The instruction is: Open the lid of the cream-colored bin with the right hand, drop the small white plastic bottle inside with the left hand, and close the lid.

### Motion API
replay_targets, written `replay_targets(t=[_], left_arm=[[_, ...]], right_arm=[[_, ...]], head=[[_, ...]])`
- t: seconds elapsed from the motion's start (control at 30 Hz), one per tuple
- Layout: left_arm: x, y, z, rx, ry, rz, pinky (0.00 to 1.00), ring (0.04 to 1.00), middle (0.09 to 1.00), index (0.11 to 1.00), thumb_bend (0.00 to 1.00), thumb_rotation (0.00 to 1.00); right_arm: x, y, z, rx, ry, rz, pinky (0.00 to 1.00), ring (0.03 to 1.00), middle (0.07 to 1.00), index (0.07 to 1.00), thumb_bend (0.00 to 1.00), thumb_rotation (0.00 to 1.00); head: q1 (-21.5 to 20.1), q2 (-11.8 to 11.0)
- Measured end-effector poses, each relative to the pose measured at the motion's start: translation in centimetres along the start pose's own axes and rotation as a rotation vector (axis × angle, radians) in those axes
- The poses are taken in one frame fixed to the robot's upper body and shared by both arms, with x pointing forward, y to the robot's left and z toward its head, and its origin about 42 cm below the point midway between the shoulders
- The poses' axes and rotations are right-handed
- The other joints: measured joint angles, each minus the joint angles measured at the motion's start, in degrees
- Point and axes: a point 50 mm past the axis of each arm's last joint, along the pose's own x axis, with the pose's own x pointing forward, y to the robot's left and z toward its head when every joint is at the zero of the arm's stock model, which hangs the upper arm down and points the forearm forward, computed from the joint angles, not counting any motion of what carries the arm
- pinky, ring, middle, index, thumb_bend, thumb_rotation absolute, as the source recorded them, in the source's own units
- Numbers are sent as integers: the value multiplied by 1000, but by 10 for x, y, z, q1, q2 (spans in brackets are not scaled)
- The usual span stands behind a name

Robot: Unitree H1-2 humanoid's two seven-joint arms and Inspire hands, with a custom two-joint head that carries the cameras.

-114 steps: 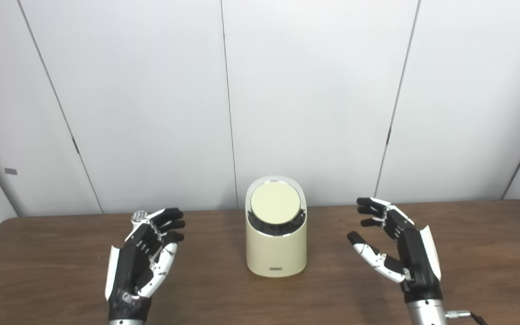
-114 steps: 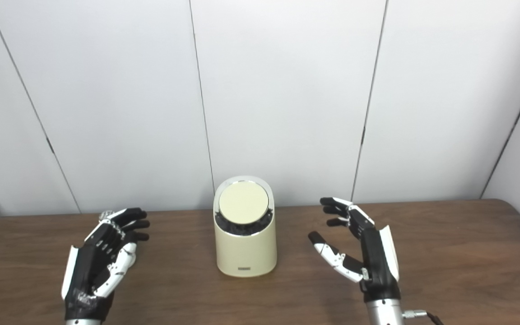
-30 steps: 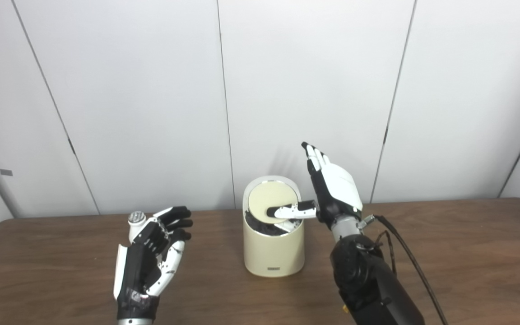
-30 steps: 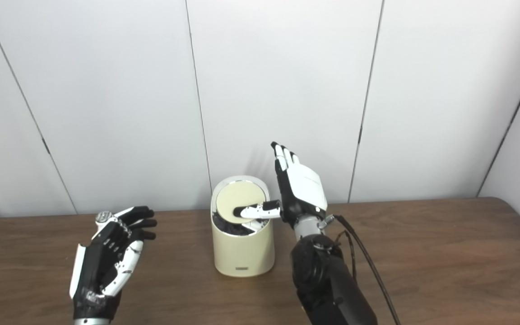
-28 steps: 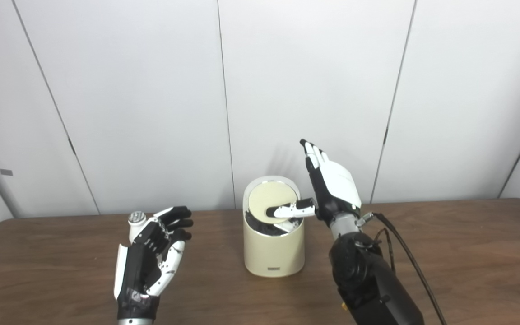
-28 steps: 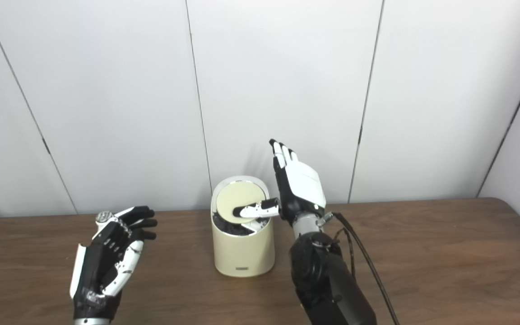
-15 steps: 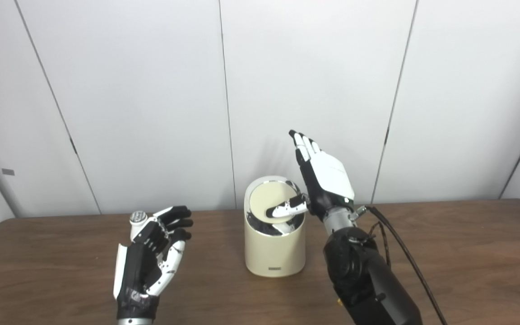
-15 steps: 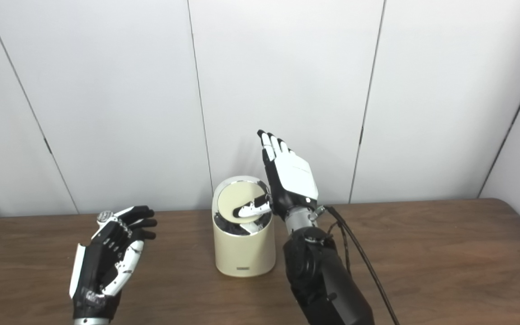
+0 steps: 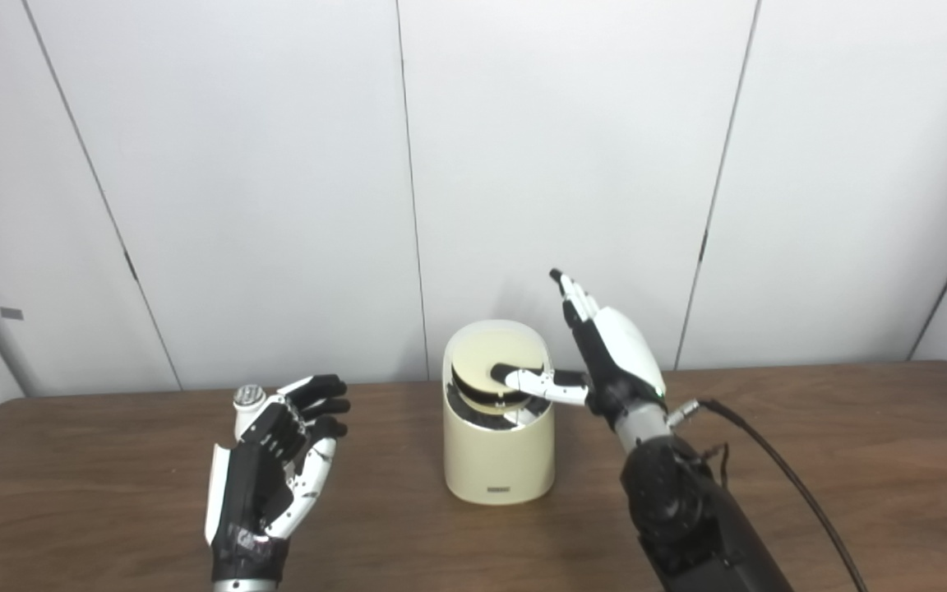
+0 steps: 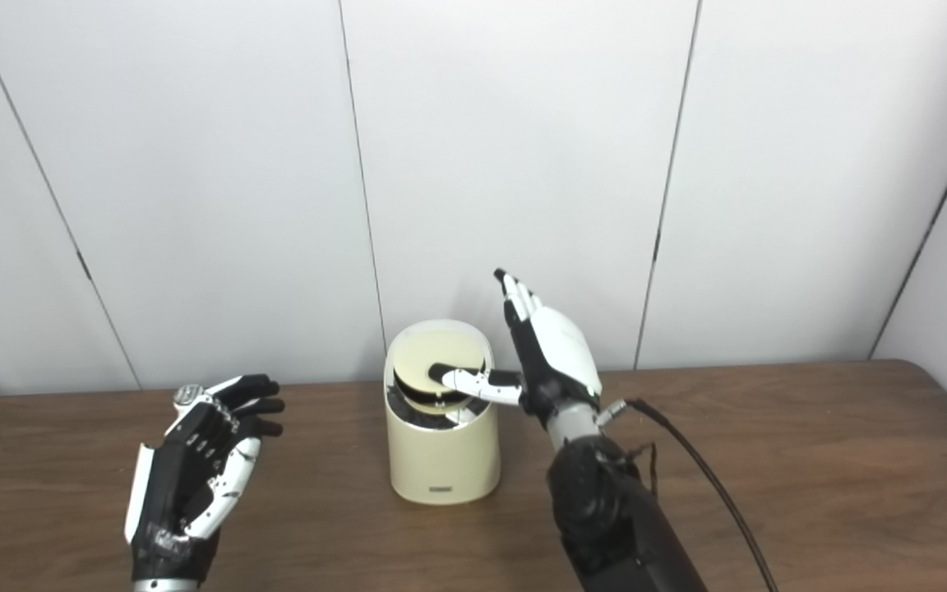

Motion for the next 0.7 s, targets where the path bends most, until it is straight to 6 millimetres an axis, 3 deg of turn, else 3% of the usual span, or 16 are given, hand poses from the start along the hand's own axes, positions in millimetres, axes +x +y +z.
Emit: replay_targets(t=[0.17,0.3,0.47,0.7], left_arm=[[0,0,0,0,3,1,576,671,712,700,282,298],[0,0,0,2,4,1,573,669,711,701,278,306],[0,0,0,6,3,-1,575,667,709,700,284,312],[0,0,0,8,4,-1,575,675,712,701,278,324]], right_arm=[[-12,5,-13,89,-8,49,939,1000,1000,1000,891,953],[-15,-2,-11,125,-48,38,921,998,1000,1000,960,995],[-29,-15,-14,163,-112,7,897,982,1000,1000,930,1000],[-67,-27,-42,173,-109,-26,990,1000,1000,1000,1000,963]], head=[[1,1],[4,-1],[4,1],[2,-3]])
